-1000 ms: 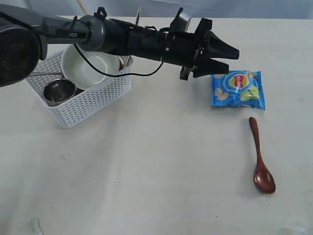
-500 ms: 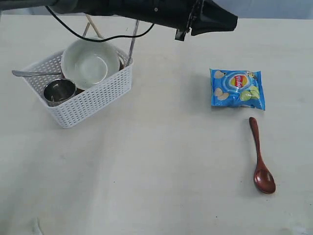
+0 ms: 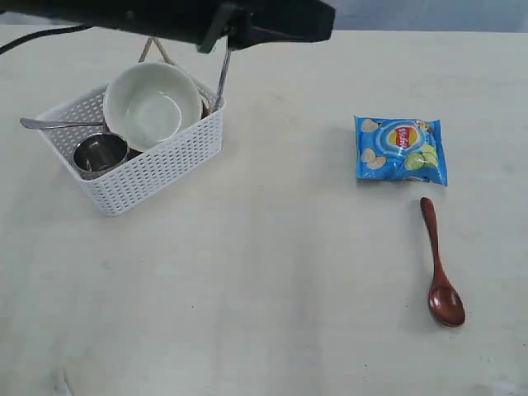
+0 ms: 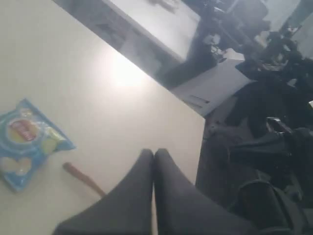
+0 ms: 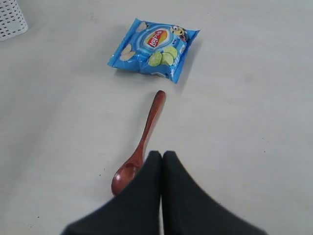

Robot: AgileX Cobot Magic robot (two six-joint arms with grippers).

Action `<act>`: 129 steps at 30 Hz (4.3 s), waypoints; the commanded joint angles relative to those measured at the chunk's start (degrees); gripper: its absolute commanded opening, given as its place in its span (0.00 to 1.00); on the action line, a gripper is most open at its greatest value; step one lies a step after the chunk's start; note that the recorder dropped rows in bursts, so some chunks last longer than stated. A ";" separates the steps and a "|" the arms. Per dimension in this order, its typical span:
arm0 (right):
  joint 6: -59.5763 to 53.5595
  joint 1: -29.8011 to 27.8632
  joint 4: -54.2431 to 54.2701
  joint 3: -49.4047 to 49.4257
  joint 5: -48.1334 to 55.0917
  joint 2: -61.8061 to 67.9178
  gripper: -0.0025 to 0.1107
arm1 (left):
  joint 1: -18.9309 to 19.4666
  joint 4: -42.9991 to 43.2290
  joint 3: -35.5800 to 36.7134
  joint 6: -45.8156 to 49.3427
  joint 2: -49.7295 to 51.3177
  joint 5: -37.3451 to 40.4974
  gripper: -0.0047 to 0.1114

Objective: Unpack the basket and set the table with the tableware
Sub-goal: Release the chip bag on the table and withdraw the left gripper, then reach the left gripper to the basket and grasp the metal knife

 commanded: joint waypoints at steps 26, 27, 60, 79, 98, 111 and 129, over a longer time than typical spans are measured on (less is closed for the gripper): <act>-5.90 0.01 12.18 -1.27 -37.20 31.35 0.02 | -0.06 3.20 41.71 5.34 -52.64 -63.60 0.04; -5.90 0.01 12.18 -1.27 -37.20 32.13 0.02 | -0.06 3.05 41.68 5.34 -52.54 -63.83 0.04; -5.90 0.01 12.43 -1.27 -33.32 35.28 0.02 | -0.06 3.18 17.62 18.63 -23.88 -65.64 0.04; -5.90 0.01 12.43 -1.27 -32.42 35.28 0.02 | -0.06 -0.54 15.06 17.05 -11.32 -57.08 0.29; -5.90 0.01 12.43 -1.27 -31.78 35.28 0.02 | -0.06 -0.06 10.69 17.83 -4.94 -55.74 0.44; -6.12 0.01 12.43 -1.27 -28.22 35.28 0.02 | 3.57 -9.59 10.02 37.45 -4.94 -77.49 0.30; -6.92 0.01 12.43 -1.27 -26.52 35.28 0.02 | 5.17 -9.59 7.84 38.64 5.55 -40.00 0.49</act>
